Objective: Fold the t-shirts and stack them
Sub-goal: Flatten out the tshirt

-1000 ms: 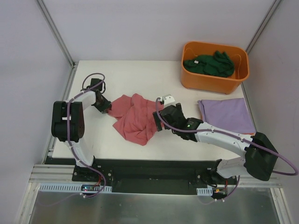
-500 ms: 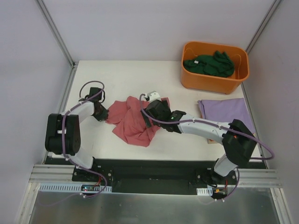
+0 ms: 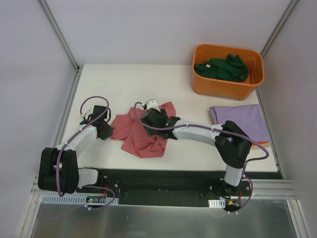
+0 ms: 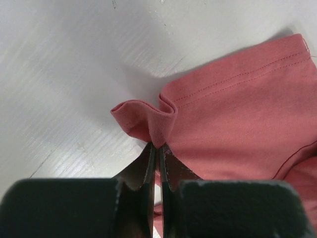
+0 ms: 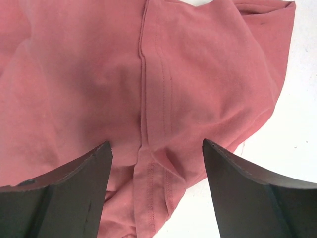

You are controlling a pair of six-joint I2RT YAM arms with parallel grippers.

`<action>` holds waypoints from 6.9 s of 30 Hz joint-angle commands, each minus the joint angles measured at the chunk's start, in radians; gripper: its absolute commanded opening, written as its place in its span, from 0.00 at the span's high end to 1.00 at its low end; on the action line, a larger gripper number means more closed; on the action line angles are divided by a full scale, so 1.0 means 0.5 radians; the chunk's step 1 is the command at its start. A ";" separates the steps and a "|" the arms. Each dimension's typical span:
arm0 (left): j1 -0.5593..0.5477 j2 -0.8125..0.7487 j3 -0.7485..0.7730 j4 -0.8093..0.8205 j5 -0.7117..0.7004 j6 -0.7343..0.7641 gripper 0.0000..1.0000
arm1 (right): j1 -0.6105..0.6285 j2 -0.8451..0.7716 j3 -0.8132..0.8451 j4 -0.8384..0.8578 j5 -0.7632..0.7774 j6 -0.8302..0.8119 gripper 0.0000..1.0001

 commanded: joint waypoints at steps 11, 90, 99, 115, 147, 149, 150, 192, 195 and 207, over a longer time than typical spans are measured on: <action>-0.007 0.061 0.014 -0.025 -0.046 0.074 1.00 | 0.010 0.223 0.304 -0.121 0.458 0.195 0.26; -0.007 -1.492 1.107 -0.507 -0.666 0.326 1.00 | -0.739 -2.572 -0.362 -0.443 0.787 -0.416 0.99; -0.001 -0.861 0.468 -0.473 -0.562 0.141 1.00 | -1.109 -1.410 -0.632 -0.376 0.101 -0.130 0.97; 0.002 -0.697 -0.029 -0.246 -0.488 0.123 1.00 | -0.141 -1.007 -0.681 -0.116 -0.442 -0.155 0.14; 0.002 -0.808 -0.124 -0.178 -0.417 0.175 1.00 | 0.743 -0.197 -0.347 -0.431 0.139 0.944 0.51; 0.002 -0.808 -0.124 -0.178 -0.414 0.175 1.00 | 0.743 -0.145 -0.292 -0.470 0.143 0.968 0.61; 0.002 -0.808 -0.124 -0.178 -0.417 0.175 1.00 | 0.746 -0.117 -0.264 -0.492 0.137 0.968 0.64; 0.002 -1.074 1.461 -0.163 -0.445 0.454 1.00 | -0.315 -1.850 0.435 -0.424 0.209 -0.977 0.99; 0.002 -1.111 1.795 -0.145 -0.310 0.552 1.00 | -0.315 -1.912 0.797 -0.608 -0.221 -0.946 1.00; 0.039 -0.921 3.023 -0.138 0.128 0.878 1.00 | -0.315 -1.636 1.896 -0.934 -1.164 -0.867 1.00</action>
